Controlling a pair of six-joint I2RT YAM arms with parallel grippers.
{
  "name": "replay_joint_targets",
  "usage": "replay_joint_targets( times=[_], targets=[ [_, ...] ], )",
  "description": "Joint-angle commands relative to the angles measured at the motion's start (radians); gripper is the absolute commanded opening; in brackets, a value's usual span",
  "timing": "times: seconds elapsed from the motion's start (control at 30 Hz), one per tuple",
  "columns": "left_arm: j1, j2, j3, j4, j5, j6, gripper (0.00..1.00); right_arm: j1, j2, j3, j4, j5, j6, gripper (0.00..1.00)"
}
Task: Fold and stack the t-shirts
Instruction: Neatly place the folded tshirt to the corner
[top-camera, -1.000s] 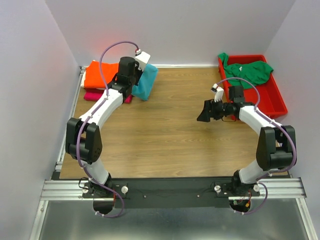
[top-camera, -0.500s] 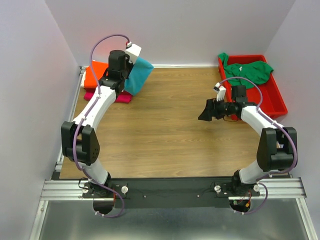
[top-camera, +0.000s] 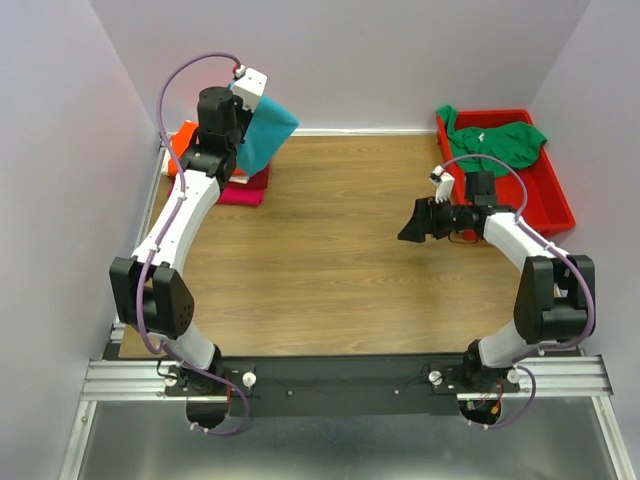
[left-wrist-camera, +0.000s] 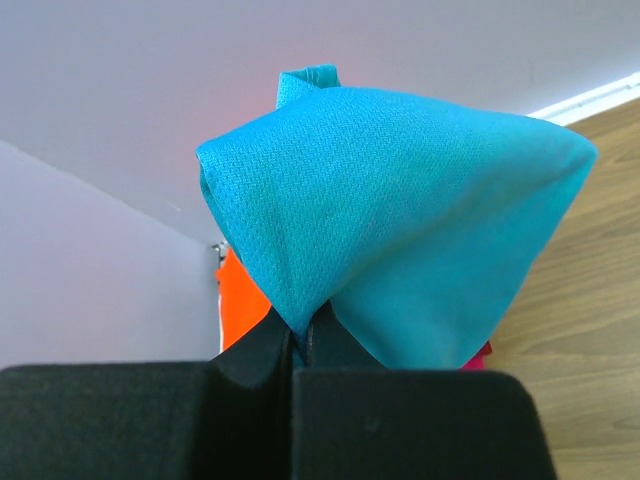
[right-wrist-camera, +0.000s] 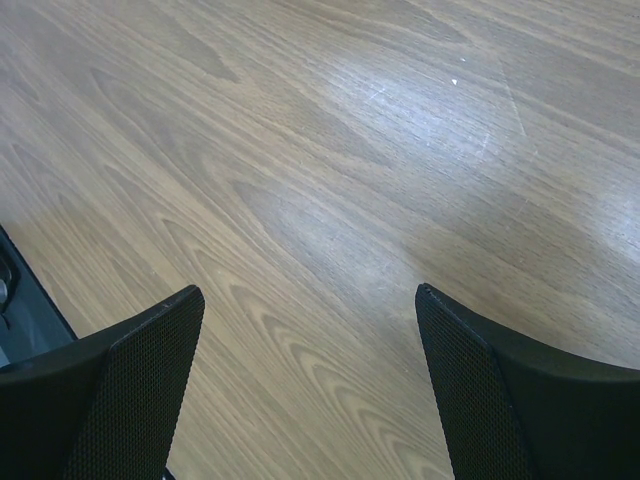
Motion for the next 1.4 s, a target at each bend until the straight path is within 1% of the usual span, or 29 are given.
replay_joint_targets(
  times=[0.0,0.23,0.43,0.47,0.77,0.9,0.93,1.07,1.17,1.3,1.33,1.37],
  targets=[
    [0.018,-0.029,0.051,0.020,-0.028,0.006,0.00,-0.011,-0.027,-0.011,-0.005,-0.027,-0.005,0.93],
    [0.038,0.048,0.112,0.020,-0.037,0.006,0.00,-0.022,-0.033,-0.012,-0.007,-0.038,-0.003,0.93],
    [0.087,0.147,0.183,0.006,0.004,-0.015,0.00,-0.022,-0.042,-0.014,-0.007,-0.052,0.002,0.93],
    [0.092,0.176,0.192,0.003,0.015,-0.020,0.00,-0.040,-0.042,-0.014,-0.007,-0.055,0.002,0.93],
    [0.184,0.328,0.333,-0.005,0.078,-0.079,0.00,-0.057,-0.041,-0.018,-0.007,-0.079,0.005,0.93],
    [0.210,0.385,0.370,-0.008,0.084,-0.106,0.00,-0.062,-0.036,-0.018,-0.007,-0.079,0.005,0.93],
    [0.243,0.408,0.374,-0.009,0.087,-0.109,0.00,-0.063,-0.035,-0.017,-0.007,-0.079,0.005,0.93],
    [0.282,0.463,0.399,-0.006,0.107,-0.144,0.00,-0.068,-0.035,-0.018,-0.007,-0.082,0.003,0.93],
    [0.310,0.522,0.439,-0.011,0.120,-0.162,0.00,-0.071,-0.033,-0.018,-0.007,-0.084,0.000,0.93],
    [0.337,0.618,0.551,-0.061,0.086,-0.222,0.00,-0.074,-0.033,-0.018,-0.007,-0.087,-0.003,0.93],
    [0.346,0.643,0.587,-0.080,0.069,-0.243,0.12,-0.074,-0.032,-0.020,-0.008,-0.090,-0.005,0.93],
    [0.353,0.683,0.650,-0.098,0.011,-0.309,0.47,-0.076,-0.031,-0.020,-0.007,-0.092,-0.006,0.93]
  ],
)
